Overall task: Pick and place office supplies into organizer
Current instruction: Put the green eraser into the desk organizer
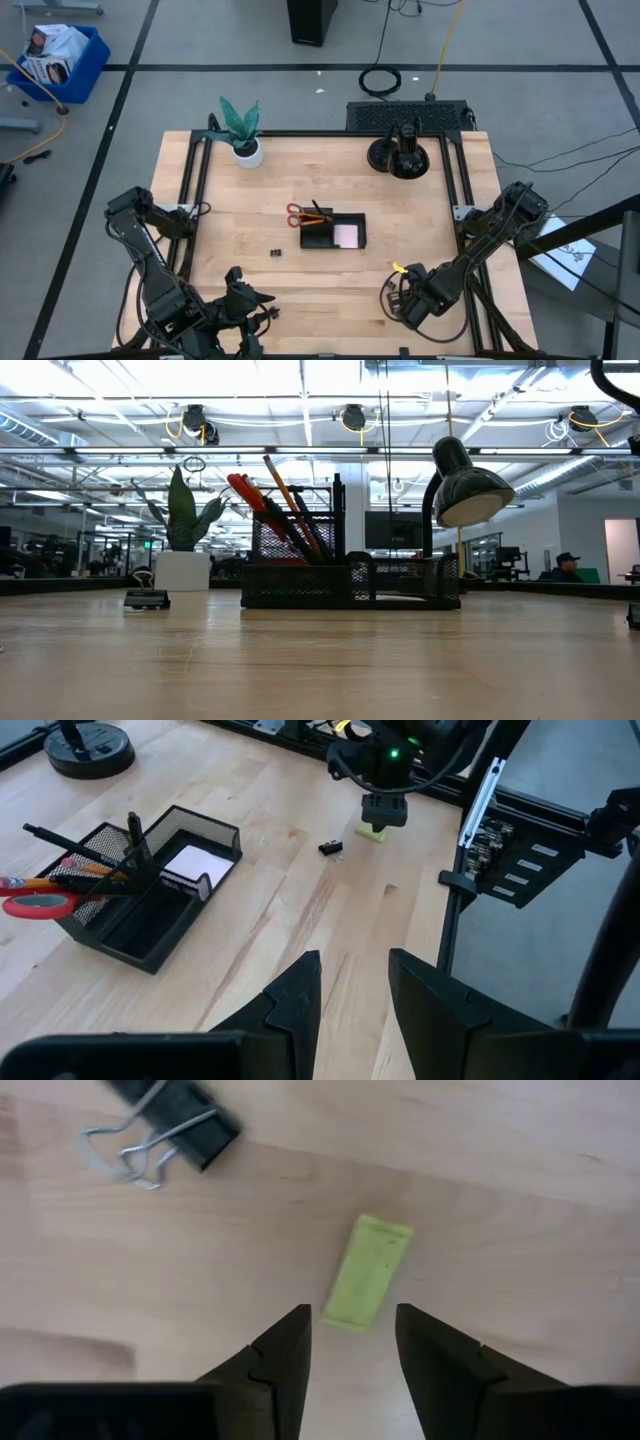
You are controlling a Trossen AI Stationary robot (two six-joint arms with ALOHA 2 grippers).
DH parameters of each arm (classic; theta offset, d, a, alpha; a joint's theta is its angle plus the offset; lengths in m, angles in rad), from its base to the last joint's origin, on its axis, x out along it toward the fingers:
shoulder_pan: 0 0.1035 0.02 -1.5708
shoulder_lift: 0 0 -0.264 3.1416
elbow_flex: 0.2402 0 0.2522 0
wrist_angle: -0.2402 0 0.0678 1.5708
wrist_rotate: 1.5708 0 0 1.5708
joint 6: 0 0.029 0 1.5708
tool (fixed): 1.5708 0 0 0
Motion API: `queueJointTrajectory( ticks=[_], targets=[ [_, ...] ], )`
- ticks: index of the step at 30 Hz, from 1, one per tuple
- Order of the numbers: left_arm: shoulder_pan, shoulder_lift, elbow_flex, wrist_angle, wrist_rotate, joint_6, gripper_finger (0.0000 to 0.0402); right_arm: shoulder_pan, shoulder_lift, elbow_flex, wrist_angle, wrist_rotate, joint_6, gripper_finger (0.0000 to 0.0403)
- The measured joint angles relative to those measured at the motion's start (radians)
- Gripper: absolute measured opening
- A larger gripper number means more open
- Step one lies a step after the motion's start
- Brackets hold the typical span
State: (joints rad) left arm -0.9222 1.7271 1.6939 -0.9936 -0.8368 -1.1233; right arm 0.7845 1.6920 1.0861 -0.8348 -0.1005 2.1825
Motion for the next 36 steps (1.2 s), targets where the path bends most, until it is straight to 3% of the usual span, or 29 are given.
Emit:
queueJointTrajectory(
  ticks=[10, 30, 36],
  targets=[
    [0.0, 0.0, 0.0, 0.0, 0.0, -0.001, 0.0124, -0.006, -0.005, -0.13, 0.231, 0.006, 0.016, 0.0142],
    [0.003, 0.0, 0.0, 0.001, -0.002, -0.001, 0.0124, -0.014, -0.002, -0.143, 0.195, 0.005, 0.042, 0.0141],
    [0.002, 0.0, 0.0, 0.001, -0.002, -0.002, 0.0124, -0.014, -0.001, -0.144, 0.193, 0.0, 0.037, 0.0106]
  ],
)
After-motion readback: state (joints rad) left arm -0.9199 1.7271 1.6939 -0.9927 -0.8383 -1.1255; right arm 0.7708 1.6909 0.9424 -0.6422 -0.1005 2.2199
